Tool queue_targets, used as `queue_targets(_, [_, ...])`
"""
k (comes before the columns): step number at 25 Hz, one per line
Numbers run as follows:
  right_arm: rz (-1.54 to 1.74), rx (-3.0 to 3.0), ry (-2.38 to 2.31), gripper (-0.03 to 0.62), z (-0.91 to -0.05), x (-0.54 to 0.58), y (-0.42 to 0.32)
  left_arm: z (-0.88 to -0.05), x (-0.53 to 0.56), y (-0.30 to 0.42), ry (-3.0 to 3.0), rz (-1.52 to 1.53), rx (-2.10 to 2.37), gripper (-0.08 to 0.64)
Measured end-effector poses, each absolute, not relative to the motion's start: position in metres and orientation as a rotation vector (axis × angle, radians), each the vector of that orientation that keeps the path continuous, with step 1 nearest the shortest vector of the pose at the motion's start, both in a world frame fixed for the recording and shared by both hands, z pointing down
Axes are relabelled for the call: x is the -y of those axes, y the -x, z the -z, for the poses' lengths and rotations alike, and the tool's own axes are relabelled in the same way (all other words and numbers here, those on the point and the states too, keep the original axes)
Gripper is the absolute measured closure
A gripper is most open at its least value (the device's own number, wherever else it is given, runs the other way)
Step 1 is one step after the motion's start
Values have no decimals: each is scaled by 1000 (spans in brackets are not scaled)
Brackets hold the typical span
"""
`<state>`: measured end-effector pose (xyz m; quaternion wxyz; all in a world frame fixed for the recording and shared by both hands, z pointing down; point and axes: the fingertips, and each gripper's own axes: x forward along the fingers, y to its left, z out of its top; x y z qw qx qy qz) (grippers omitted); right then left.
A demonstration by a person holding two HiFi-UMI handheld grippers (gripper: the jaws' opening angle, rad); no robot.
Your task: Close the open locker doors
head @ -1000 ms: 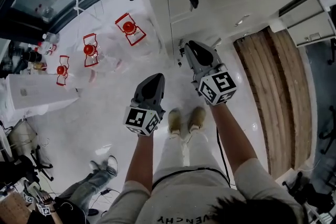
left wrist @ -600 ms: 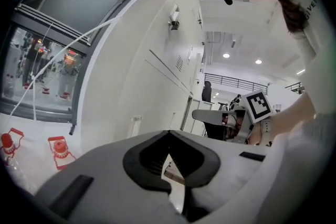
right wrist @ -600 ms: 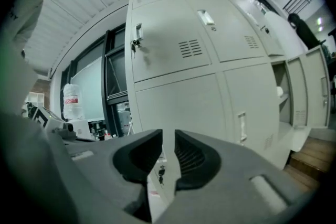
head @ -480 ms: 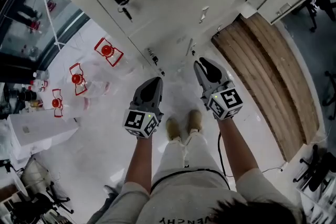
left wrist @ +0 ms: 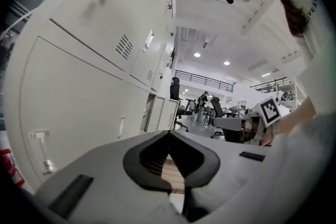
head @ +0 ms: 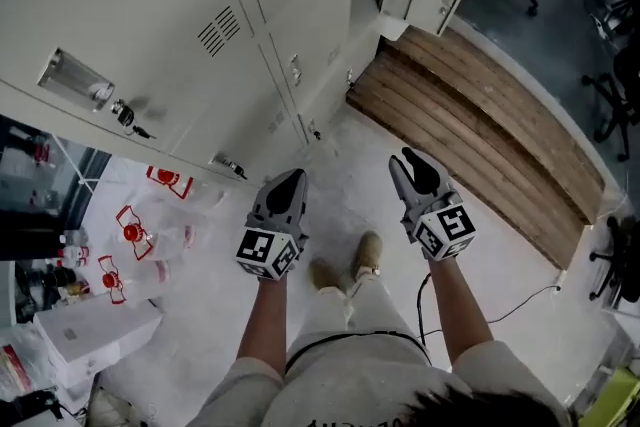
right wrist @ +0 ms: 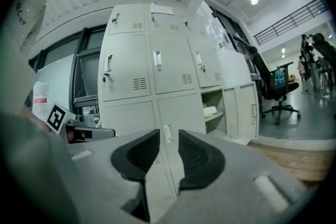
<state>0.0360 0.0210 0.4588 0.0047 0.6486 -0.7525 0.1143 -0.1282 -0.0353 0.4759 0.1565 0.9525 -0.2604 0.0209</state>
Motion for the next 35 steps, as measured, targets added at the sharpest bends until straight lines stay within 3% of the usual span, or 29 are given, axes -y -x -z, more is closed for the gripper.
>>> queue_targets(16, [-365, 2237, -2209, 491, -442, -58, -213, -448, 42, -53, -2779, -49, 605, 563])
queue_targets(35, [-358, 2274, -2214, 486, -441, -10, -340, -446, 96, -204, -2823, -35, 547, 563])
